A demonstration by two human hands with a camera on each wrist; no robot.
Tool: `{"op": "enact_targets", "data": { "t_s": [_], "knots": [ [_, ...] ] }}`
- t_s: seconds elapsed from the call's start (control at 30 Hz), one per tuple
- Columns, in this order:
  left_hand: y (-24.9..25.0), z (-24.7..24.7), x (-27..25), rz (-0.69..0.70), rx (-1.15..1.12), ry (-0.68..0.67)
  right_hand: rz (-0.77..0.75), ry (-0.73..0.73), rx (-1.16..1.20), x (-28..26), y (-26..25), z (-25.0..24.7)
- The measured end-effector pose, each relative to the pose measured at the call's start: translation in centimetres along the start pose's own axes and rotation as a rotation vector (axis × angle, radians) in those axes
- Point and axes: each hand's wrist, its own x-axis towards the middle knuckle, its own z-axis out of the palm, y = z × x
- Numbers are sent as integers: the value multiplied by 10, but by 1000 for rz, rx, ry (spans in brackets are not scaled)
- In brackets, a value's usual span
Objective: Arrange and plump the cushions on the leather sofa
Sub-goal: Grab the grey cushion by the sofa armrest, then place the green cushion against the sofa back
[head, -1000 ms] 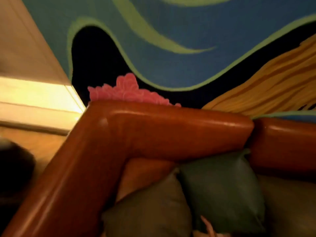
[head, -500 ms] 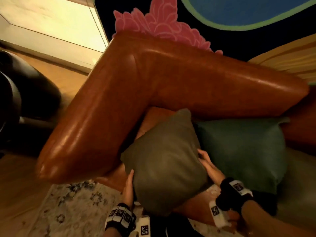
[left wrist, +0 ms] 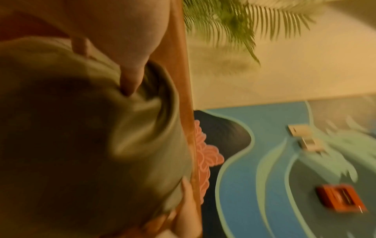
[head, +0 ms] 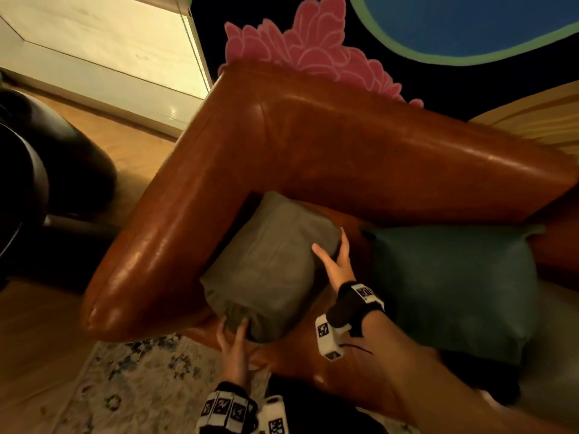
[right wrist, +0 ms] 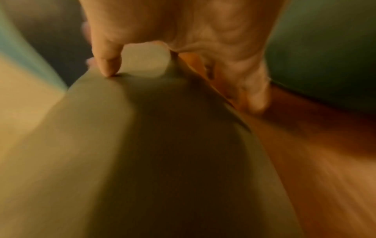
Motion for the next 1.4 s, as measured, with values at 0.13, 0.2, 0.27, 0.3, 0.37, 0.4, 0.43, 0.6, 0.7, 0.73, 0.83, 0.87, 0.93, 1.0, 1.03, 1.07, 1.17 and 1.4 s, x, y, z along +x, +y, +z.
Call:
{"op": "enact_targets", "data": {
  "t_s": [0.13,0.2,0.27,0.3,0.37,0.4,0.43,0.6,0.7,0.73,0.83,0.87,0.93,1.0,1.03,1.07,1.17,1.4],
  "knots": [
    [5,7,-13,-20,4,-27,86,-68,124,-21,23,-20],
    [5,14,-15,-32,50,-3,101,-137,17,-26,30,-35],
    [7,23,-24,-103,107,11,86,-173,-163,-32,31,-50],
    [4,28,-32,-141,137,-6,61,-162,-241,-33,32,-59],
    [-9,38,-46,-228,214,-99,8,-100,-341,-33,27,-82],
    [-15,45,-51,-266,301,-173,0,-46,-356,-32,24,-96],
    [-18,55,-56,-291,429,-249,11,13,-382,-31,21,-112],
    [-12,129,-44,-27,1081,-520,-94,429,-595,-33,22,-214],
    [-10,181,-16,168,1298,-566,-70,656,-683,-36,29,-275],
    [-9,200,-8,182,1291,-576,-22,700,-702,-37,32,-294],
    [-21,253,25,123,1105,-544,93,734,-599,-36,47,-340],
    [-23,267,29,45,1000,-507,119,720,-508,-36,53,-351],
    [-27,294,38,-103,766,-435,180,664,-291,-35,65,-371],
    [-29,315,50,-193,607,-397,220,611,-86,-33,76,-386],
    [-33,322,61,-218,569,-387,228,586,-22,-31,82,-392],
    [-38,329,72,-244,551,-391,237,562,10,-28,85,-397],
    [-49,340,86,-270,526,-380,256,515,14,-25,80,-402],
    [40,344,-25,196,491,-329,272,494,65,-32,49,-439]
  ]
}}
